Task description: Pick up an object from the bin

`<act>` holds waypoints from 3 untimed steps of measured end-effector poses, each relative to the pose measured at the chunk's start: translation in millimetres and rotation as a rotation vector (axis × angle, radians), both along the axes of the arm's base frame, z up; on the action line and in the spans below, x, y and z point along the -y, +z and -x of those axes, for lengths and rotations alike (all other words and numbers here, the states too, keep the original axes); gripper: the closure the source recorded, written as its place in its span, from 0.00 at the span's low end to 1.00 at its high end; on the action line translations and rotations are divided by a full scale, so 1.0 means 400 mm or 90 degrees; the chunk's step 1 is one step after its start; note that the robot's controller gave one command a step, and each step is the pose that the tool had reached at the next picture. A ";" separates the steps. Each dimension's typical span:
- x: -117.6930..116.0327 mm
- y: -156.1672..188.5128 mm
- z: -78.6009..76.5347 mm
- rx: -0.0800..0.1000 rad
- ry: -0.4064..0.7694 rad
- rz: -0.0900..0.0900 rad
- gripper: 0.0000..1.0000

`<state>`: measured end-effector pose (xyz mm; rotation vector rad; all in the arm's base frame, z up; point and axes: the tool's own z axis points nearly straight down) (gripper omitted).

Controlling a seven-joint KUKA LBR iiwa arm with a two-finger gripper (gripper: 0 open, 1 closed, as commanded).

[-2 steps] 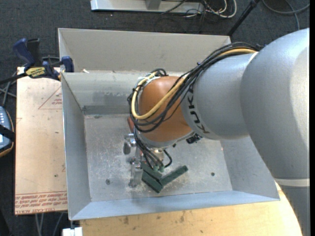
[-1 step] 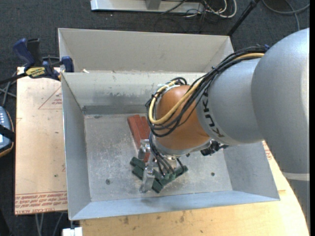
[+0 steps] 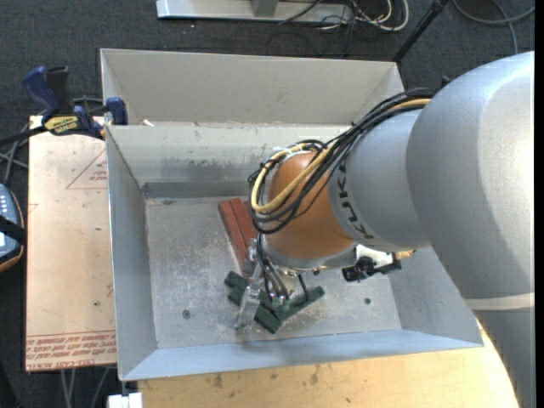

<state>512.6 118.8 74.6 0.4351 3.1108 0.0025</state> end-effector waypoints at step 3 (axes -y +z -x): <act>0.050 0.009 0.038 0.001 -0.019 -0.001 1.00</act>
Offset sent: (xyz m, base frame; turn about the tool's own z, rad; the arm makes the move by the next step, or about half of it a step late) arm 0.0000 0.0000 0.0000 0.0000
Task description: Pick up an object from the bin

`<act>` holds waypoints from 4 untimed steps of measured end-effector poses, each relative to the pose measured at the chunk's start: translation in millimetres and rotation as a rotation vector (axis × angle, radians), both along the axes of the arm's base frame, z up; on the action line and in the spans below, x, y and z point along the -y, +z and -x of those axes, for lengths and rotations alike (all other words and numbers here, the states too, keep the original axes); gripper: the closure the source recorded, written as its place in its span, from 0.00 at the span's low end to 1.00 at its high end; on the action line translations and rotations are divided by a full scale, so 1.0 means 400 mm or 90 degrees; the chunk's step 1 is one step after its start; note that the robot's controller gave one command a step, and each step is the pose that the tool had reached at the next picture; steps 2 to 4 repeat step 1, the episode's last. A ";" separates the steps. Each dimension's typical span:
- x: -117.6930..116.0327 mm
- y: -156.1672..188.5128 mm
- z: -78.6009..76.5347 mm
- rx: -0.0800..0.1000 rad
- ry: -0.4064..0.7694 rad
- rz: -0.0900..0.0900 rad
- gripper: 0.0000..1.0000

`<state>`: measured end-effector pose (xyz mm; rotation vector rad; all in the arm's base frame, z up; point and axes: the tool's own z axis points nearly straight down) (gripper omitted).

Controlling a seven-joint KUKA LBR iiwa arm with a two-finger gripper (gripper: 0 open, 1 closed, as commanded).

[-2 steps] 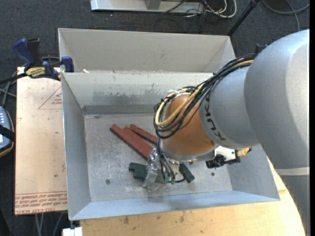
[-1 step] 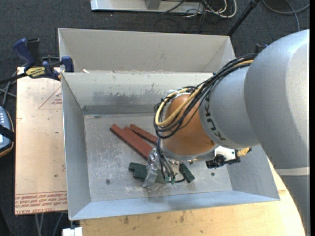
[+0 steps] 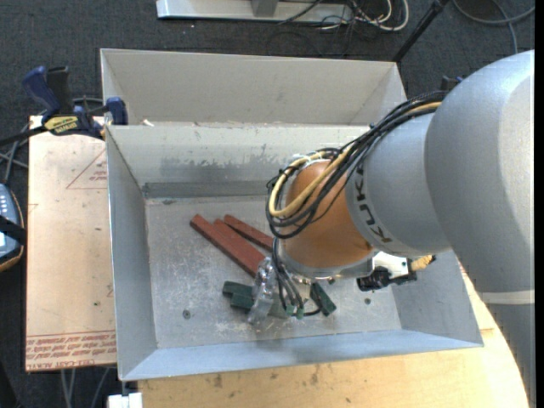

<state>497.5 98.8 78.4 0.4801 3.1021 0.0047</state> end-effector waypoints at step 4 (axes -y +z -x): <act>0.001 0.048 0.007 -0.006 0.001 0.001 1.00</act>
Offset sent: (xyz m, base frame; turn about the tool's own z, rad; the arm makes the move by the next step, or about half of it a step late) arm 0.0001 0.0001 0.0129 0.0000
